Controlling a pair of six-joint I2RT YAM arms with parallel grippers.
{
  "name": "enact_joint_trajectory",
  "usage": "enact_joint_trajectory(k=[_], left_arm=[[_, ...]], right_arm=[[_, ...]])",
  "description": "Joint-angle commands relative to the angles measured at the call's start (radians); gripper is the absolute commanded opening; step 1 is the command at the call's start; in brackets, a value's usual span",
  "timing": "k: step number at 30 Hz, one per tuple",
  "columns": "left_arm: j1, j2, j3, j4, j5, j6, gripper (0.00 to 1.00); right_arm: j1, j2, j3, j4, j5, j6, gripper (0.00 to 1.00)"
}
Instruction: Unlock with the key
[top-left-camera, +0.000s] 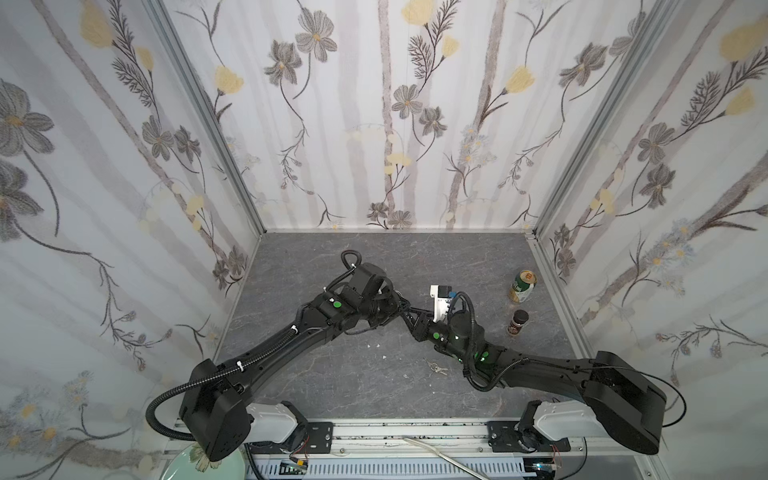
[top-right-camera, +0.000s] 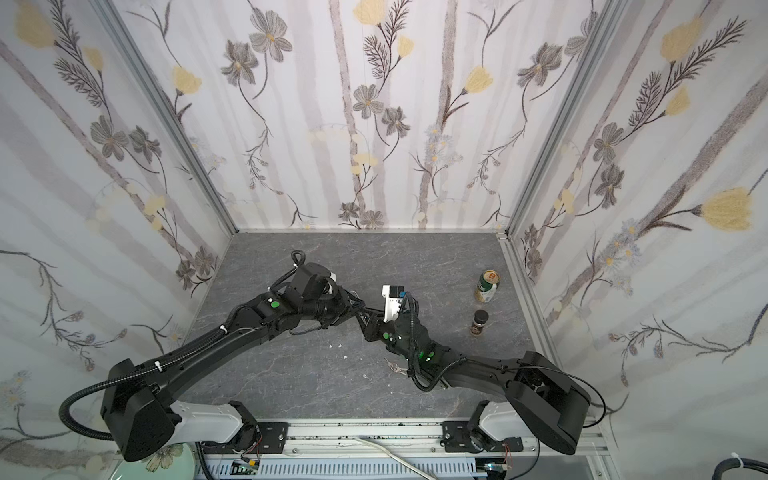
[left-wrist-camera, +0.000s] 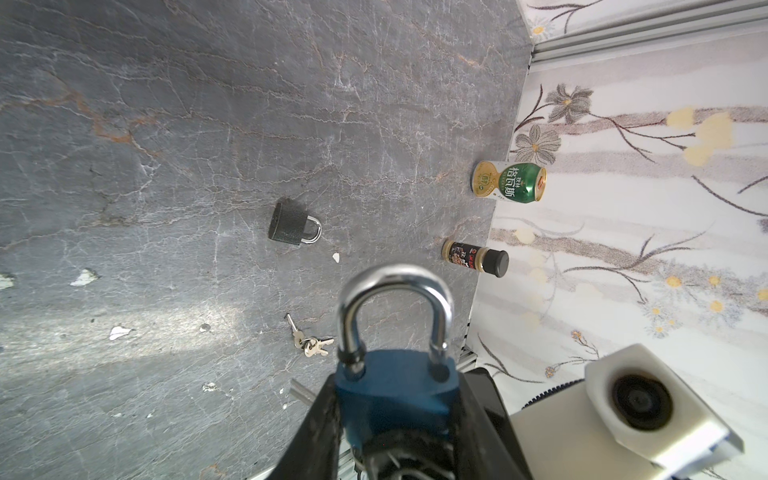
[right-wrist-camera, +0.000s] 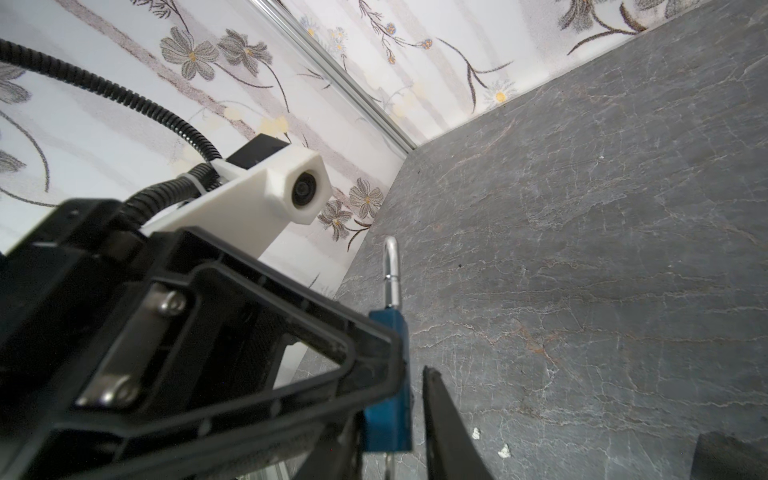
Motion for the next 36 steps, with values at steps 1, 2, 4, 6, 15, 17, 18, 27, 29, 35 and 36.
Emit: enact_joint_trajectory(k=[1,2,4,6,15,17,18,27,29,35,36], left_arm=[[0.001,-0.012,-0.004,0.037,0.015,-0.007,0.02],[0.002,-0.013,-0.006,0.037,0.013,-0.007,0.04],[0.004,-0.014,-0.009,0.038,0.013,-0.003,0.16],[0.012,-0.020,-0.015,0.038,0.010,-0.003,0.41],[0.078,-0.074,-0.051,0.019,0.008,0.062,0.68],[0.101,-0.113,-0.059,0.007,0.023,0.088,0.68],[0.116,-0.123,-0.062,-0.002,0.032,0.106,0.68],[0.205,-0.168,-0.073,-0.111,0.133,0.283,0.64],[0.211,-0.167,-0.072,-0.126,0.161,0.316,0.63],[0.211,-0.167,-0.065,-0.134,0.249,0.398,0.60],[0.210,-0.167,-0.063,-0.135,0.262,0.410,0.59]], right_arm=[[-0.001,0.008,0.005,0.052,0.021,0.000,0.12],[-0.001,0.006,0.000,0.056,0.019,-0.001,0.10],[-0.001,0.003,-0.008,0.062,0.014,0.000,0.07],[-0.001,-0.005,-0.017,0.058,0.010,0.001,0.06],[-0.007,-0.068,-0.073,0.054,-0.064,-0.019,0.04],[-0.020,-0.081,-0.083,0.056,-0.113,-0.029,0.04],[-0.030,-0.086,-0.088,0.057,-0.145,-0.034,0.04],[-0.098,-0.096,-0.093,0.050,-0.444,-0.090,0.05],[-0.140,-0.101,-0.090,0.040,-0.494,-0.106,0.05],[-0.179,-0.113,-0.062,-0.019,-0.611,-0.147,0.05],[-0.180,-0.116,-0.056,-0.032,-0.623,-0.156,0.05]])
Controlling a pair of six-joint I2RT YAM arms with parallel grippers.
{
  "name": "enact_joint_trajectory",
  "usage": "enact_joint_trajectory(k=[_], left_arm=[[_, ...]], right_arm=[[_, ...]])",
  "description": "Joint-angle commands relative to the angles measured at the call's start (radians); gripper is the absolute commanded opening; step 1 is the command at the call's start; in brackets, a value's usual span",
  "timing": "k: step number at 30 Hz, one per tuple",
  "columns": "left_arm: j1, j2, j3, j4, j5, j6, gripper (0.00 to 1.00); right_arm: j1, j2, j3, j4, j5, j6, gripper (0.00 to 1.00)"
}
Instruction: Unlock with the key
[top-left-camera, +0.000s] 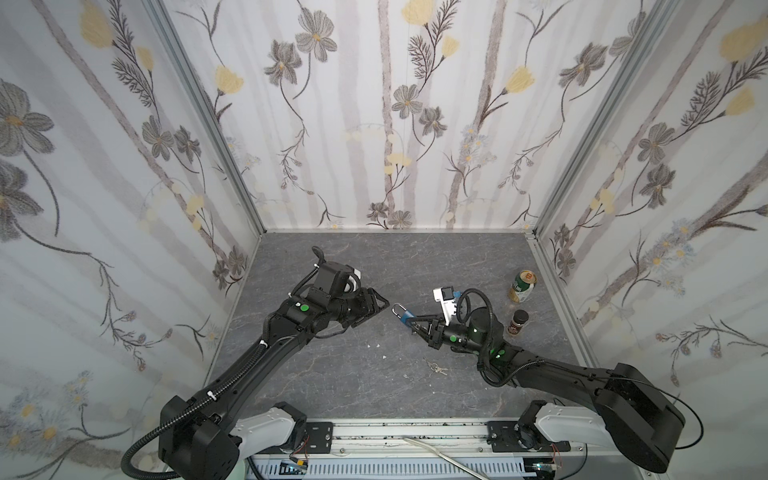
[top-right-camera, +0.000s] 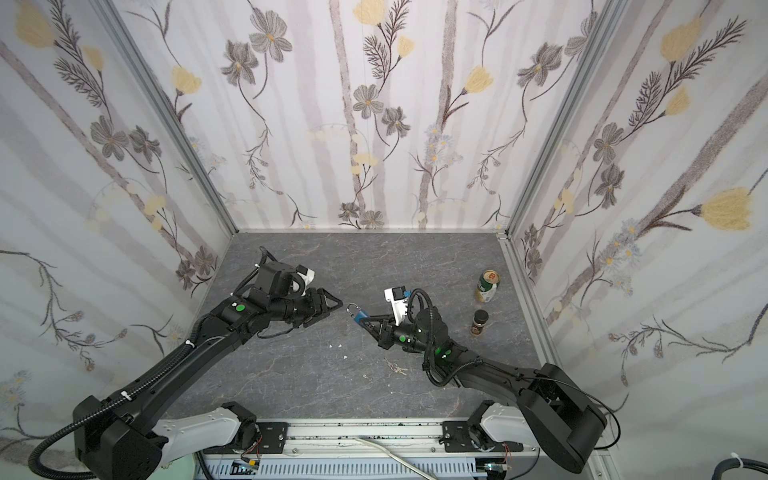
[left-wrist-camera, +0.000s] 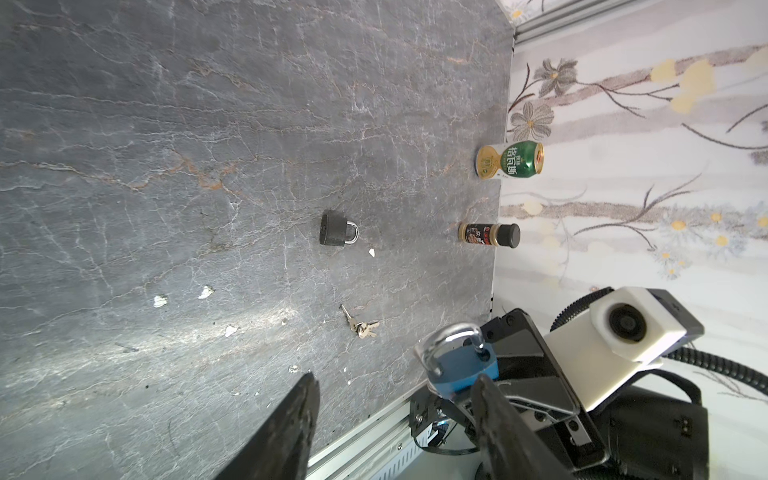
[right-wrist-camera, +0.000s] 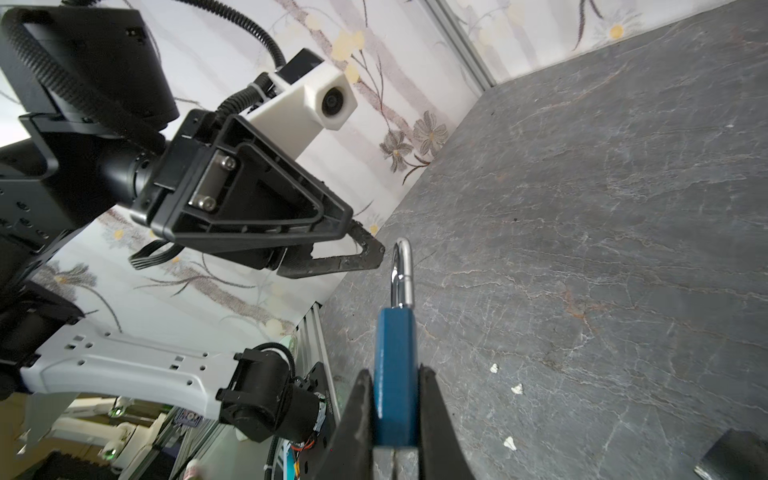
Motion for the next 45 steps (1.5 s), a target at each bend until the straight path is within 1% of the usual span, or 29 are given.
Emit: enact_joint_trajectory(k=[1,7,16,20,22,29,31,37,39,41,43,45], left_arm=[[0.001,-0.005,0.008,-0.015,0.072,0.077,0.59],[0.002,-0.011,0.002,0.006,0.118,0.092,0.59],[-0.011,0.005,-0.004,0.019,0.150,0.094,0.50],[-0.024,0.019,-0.002,0.023,0.155,0.095,0.44],[-0.030,0.026,0.002,0.025,0.154,0.098,0.40],[-0.032,0.044,0.005,0.010,0.130,0.106,0.36],[-0.033,0.048,0.005,0.008,0.127,0.106,0.35],[-0.032,0.044,0.008,0.006,0.110,0.103,0.35],[-0.030,0.030,0.011,0.012,0.091,0.104,0.40],[-0.029,0.013,0.007,0.029,0.081,0.101,0.42],[-0.026,-0.015,-0.004,0.061,0.075,0.095,0.48],[-0.020,-0.037,-0.012,0.091,0.079,0.092,0.51]], right_arm=[[-0.008,-0.010,0.025,-0.018,-0.106,-0.047,0.05],[-0.007,-0.016,0.039,-0.034,-0.137,-0.061,0.05],[-0.007,-0.017,0.045,-0.019,-0.166,-0.060,0.04],[-0.007,-0.014,0.050,-0.017,-0.175,-0.060,0.04],[-0.007,-0.014,0.051,-0.019,-0.179,-0.060,0.04],[-0.006,-0.048,0.046,-0.035,-0.176,-0.089,0.02],[-0.006,-0.068,0.041,-0.047,-0.159,-0.101,0.02],[-0.006,-0.084,0.032,-0.060,-0.141,-0.105,0.01],[-0.006,-0.077,0.032,-0.059,-0.142,-0.102,0.01],[-0.006,-0.074,0.032,-0.052,-0.144,-0.099,0.01],[-0.006,-0.072,0.033,-0.050,-0.146,-0.097,0.01],[-0.005,-0.073,0.033,-0.050,-0.148,-0.097,0.01]])
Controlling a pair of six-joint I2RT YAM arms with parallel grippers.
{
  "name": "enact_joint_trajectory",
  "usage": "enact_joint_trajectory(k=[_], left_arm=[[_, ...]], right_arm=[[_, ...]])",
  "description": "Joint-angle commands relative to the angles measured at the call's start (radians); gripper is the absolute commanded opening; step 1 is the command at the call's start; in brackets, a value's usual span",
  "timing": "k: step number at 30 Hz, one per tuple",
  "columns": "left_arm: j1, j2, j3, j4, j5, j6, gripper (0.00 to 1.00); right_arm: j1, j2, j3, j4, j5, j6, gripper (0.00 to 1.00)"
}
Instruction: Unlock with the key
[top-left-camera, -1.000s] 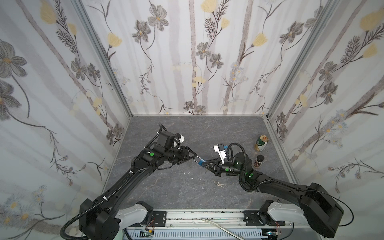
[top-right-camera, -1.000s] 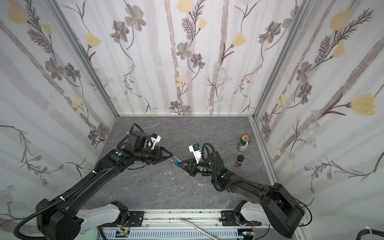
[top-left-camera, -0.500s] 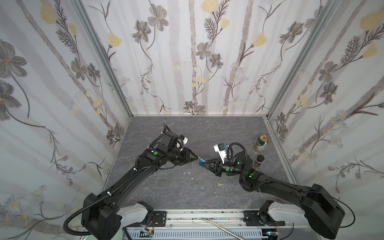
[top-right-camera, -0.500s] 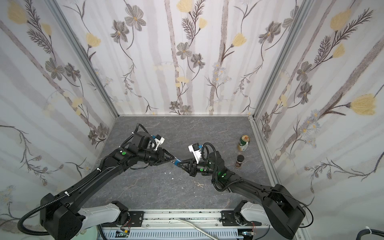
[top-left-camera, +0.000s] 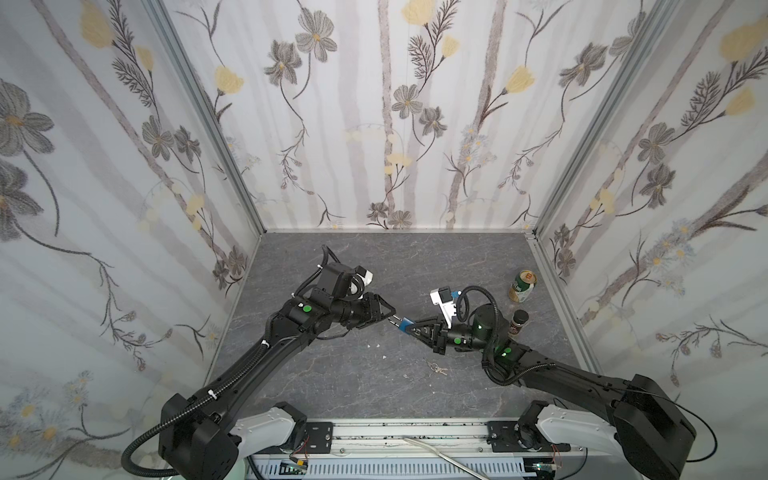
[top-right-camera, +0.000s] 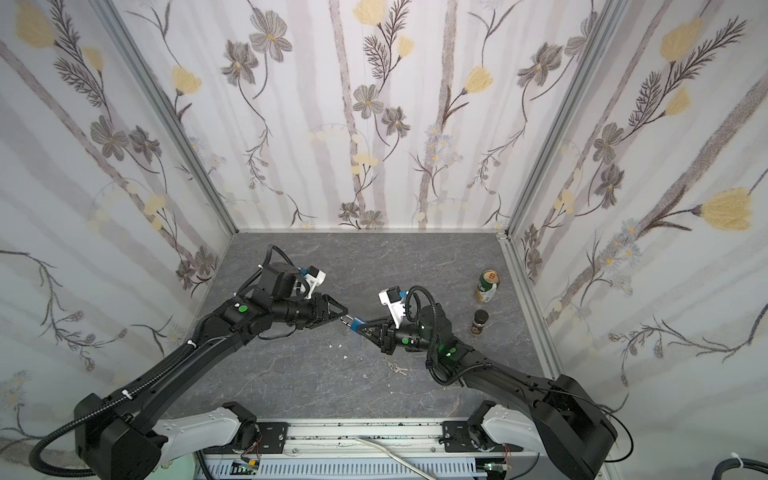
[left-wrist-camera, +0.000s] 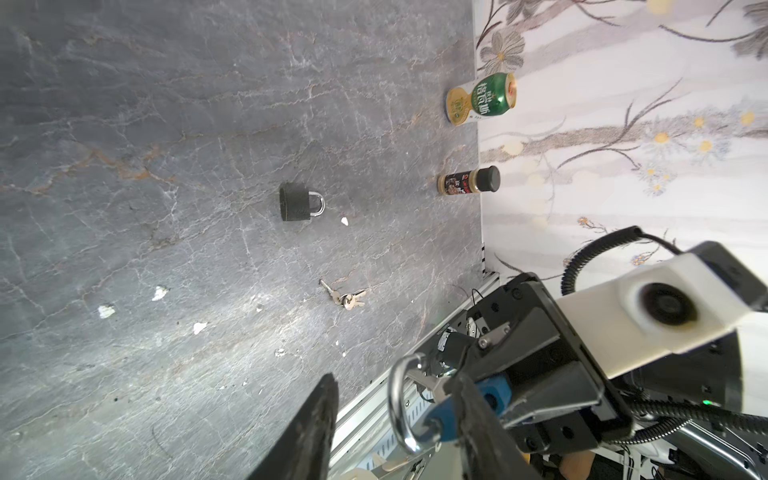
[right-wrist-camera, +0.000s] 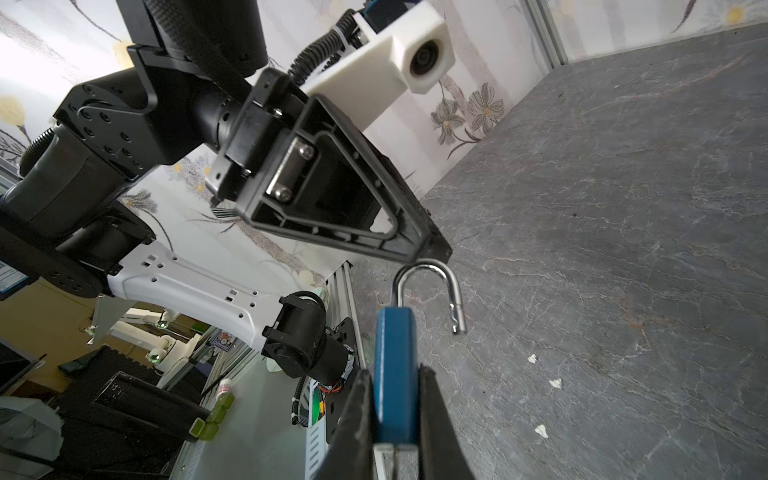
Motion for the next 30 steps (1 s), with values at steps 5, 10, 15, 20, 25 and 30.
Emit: enact_joint_trajectory(k=[5,10,15,20,25,30], left_arm=[[0.009,-0.037,-0.007,0.126,0.048,0.000,0.55],[0.006,0.005,0.005,0.165,0.118,-0.009,0.56],[-0.002,0.034,0.009,0.164,0.145,-0.001,0.55],[-0.006,0.037,-0.017,0.142,0.143,0.007,0.53],[-0.008,0.012,-0.050,0.143,0.137,0.003,0.50],[-0.008,-0.006,-0.062,0.143,0.136,0.000,0.47]], right_arm=[[0.002,0.005,0.001,0.058,-0.025,-0.003,0.01],[0.009,0.012,0.000,0.077,-0.045,0.002,0.01],[0.018,0.016,0.002,0.089,-0.048,0.005,0.01],[0.017,0.001,-0.002,0.091,-0.019,0.001,0.01],[0.005,-0.015,-0.007,0.097,0.025,0.004,0.00],[-0.011,-0.019,-0.012,0.102,0.059,0.013,0.00]])
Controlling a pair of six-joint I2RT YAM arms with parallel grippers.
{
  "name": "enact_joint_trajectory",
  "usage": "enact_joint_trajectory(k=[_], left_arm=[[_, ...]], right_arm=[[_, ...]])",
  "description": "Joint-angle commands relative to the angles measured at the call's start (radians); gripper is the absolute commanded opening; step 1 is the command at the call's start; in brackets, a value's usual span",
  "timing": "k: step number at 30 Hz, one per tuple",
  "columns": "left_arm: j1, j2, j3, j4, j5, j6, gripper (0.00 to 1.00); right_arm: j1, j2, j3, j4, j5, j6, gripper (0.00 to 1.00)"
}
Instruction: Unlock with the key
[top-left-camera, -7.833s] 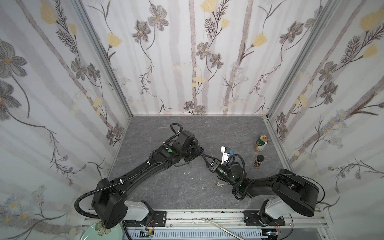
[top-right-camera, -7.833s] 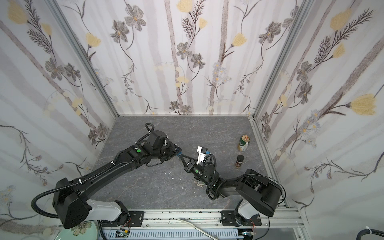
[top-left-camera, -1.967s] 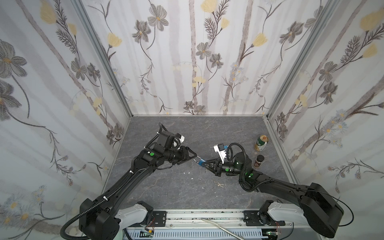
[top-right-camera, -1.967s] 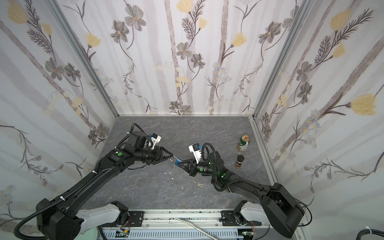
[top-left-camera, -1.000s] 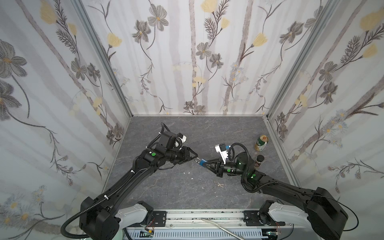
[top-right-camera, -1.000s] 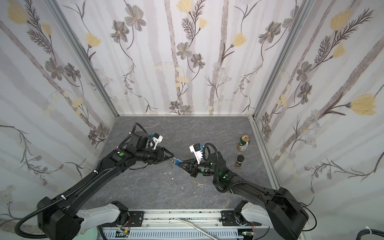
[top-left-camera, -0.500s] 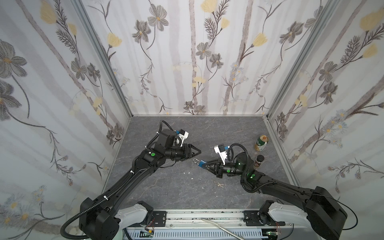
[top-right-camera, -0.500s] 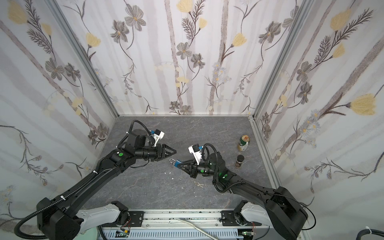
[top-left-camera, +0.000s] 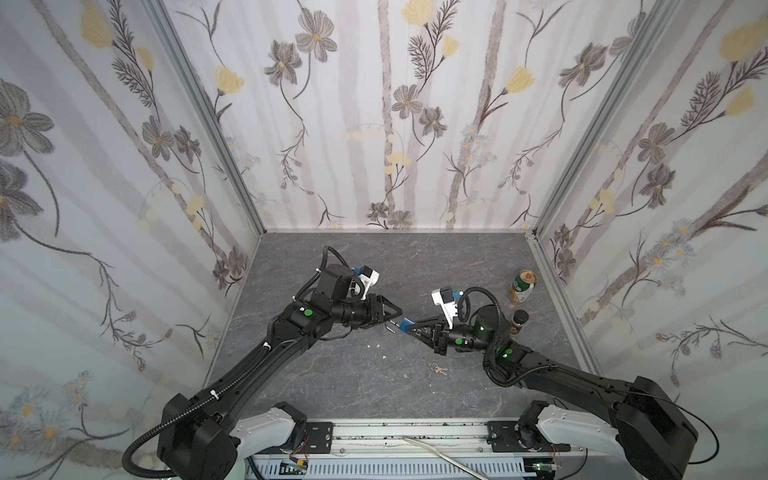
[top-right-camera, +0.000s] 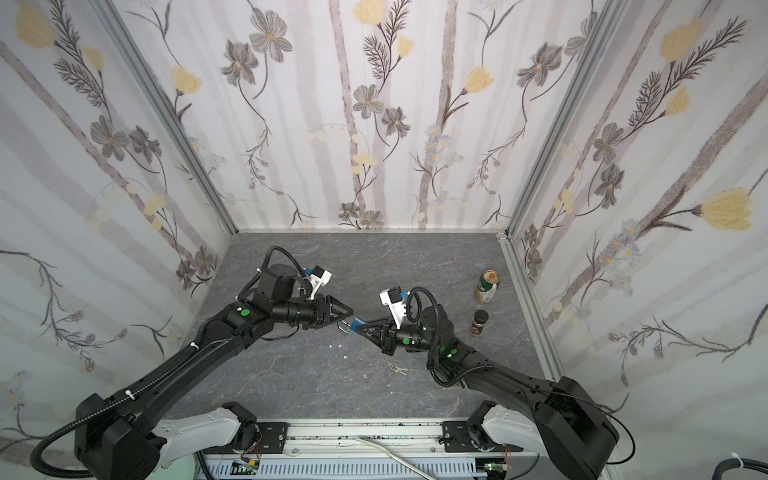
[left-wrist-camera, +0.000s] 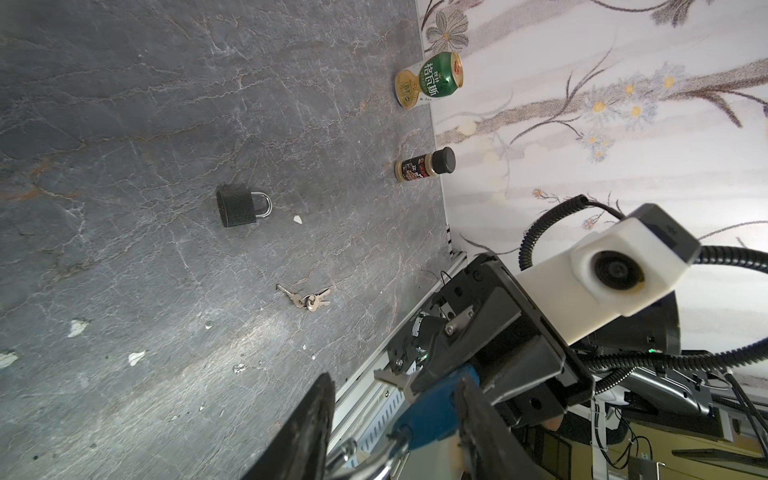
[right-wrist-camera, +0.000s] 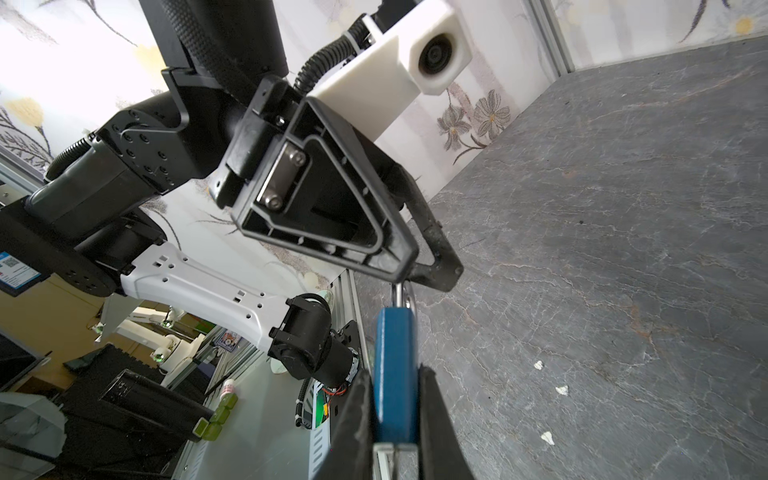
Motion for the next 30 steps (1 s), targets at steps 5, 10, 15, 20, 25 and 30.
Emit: enact_joint_trajectory(k=[5,10,15,20,25,30], left_arm=[[-0.002,-0.022,-0.018,0.033,0.010,-0.006,0.41],[0.000,-0.029,-0.020,0.015,-0.041,-0.004,0.52],[0.019,-0.070,-0.025,-0.027,-0.173,-0.004,0.60],[0.044,-0.130,-0.041,-0.075,-0.292,-0.014,0.63],[0.046,-0.180,-0.053,-0.082,-0.320,-0.023,0.63],[0.048,-0.195,-0.063,-0.086,-0.312,-0.032,0.63]], right_arm=[[-0.009,0.004,-0.004,0.090,0.052,0.014,0.00],[-0.010,0.009,-0.006,0.097,0.042,0.025,0.00],[-0.010,0.015,-0.006,0.092,0.061,0.038,0.00],[-0.010,0.063,-0.006,0.117,0.085,0.075,0.00],[-0.008,0.157,0.010,0.171,0.107,0.128,0.01],[-0.002,0.277,0.048,0.224,0.118,0.161,0.01]])
